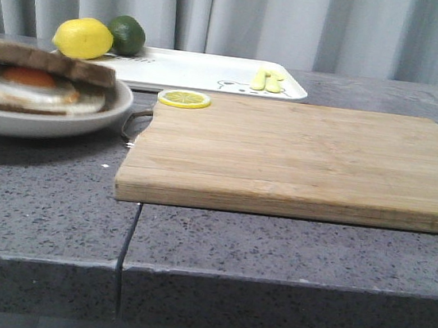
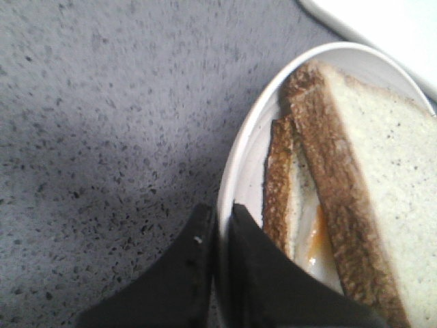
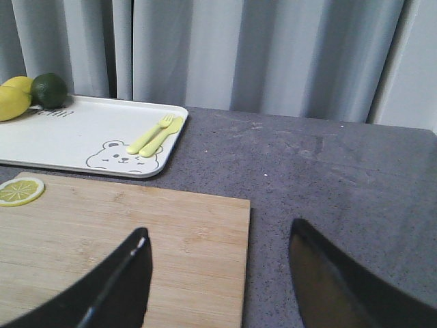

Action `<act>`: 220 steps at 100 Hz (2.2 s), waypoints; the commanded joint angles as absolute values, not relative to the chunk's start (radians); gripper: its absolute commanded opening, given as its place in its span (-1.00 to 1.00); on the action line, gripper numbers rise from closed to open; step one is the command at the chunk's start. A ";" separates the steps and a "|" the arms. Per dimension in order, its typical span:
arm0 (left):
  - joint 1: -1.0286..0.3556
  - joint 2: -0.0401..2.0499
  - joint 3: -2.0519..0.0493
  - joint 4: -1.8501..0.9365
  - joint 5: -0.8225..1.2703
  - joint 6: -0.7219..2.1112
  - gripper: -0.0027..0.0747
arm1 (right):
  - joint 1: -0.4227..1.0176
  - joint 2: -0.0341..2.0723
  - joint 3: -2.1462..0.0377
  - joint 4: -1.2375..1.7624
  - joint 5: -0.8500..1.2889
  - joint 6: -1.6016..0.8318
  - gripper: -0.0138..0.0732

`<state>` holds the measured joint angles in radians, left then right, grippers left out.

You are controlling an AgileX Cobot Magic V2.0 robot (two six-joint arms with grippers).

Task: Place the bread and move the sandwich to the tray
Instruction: 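Lift the sandwich plate with the left gripper toward the tray, then lower the plate onto the bear-print tray with the left gripper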

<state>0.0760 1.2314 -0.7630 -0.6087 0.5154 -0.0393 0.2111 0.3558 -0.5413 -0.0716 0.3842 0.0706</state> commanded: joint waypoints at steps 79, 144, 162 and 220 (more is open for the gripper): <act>0.067 1.501 -1.261 -0.953 0.632 0.144 -0.98 | 0.205 0.363 -0.565 -0.085 0.271 0.067 0.34; -0.023 1.990 -1.845 -0.937 0.751 0.136 -0.98 | 0.205 0.363 -0.565 -0.085 0.276 0.067 0.34; -0.023 2.061 -1.890 -0.937 0.729 0.127 -0.98 | 0.205 0.363 -0.565 -0.085 0.276 0.067 0.34; -0.023 2.132 -1.900 -0.913 0.652 0.105 -0.98 | 0.205 0.363 -0.565 -0.085 0.275 0.067 0.34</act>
